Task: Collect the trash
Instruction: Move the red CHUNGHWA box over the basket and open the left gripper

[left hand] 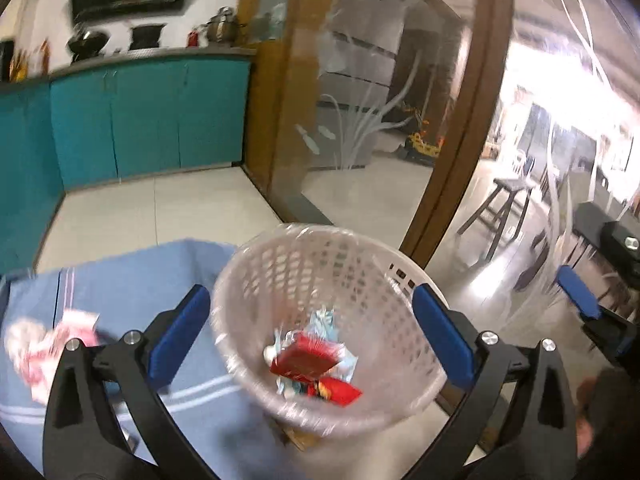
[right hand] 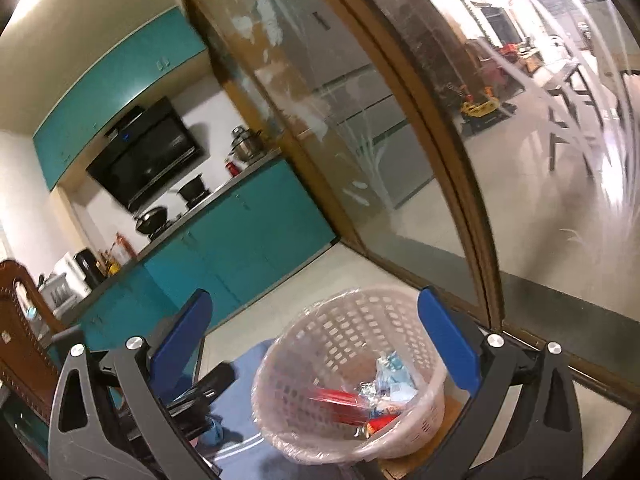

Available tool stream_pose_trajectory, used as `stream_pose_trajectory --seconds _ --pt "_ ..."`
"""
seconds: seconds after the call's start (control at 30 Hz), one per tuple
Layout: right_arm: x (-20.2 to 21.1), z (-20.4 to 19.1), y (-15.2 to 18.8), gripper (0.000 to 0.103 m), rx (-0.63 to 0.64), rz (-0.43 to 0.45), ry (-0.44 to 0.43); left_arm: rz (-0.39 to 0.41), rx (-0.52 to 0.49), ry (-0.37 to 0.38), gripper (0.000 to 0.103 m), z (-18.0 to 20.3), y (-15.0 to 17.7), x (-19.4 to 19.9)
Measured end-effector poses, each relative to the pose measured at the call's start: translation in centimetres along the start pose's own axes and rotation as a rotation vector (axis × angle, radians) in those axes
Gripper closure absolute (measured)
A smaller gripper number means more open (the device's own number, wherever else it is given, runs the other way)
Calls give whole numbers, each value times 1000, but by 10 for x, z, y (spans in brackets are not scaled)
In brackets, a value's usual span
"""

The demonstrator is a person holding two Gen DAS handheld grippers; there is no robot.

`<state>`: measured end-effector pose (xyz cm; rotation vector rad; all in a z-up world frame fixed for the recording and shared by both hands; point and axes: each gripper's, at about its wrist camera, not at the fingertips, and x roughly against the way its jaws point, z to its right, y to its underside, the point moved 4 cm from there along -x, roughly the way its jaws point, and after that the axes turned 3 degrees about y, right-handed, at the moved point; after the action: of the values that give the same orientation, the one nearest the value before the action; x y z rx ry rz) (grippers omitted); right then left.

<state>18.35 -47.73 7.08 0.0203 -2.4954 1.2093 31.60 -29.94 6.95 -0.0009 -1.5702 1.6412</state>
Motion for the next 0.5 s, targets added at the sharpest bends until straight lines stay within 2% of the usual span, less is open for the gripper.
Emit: stream_pose_trajectory --seconds 0.13,0.27,0.3,0.4,0.5 --pt "-6 -31 17 3 87 -77 -34 4 45 -98 2 -53 21 58" --pt "-14 -79 55 3 236 -243 -128 14 73 -294 2 -115 50 134" --pt "-14 -89 66 3 264 -278 -152 13 83 -323 2 -125 57 147" --pt "-8 -123 100 3 351 -372 -219 -1 122 -390 2 -157 82 184" --pt "5 -154 134 3 491 -403 -244 6 154 -404 2 -178 106 206"
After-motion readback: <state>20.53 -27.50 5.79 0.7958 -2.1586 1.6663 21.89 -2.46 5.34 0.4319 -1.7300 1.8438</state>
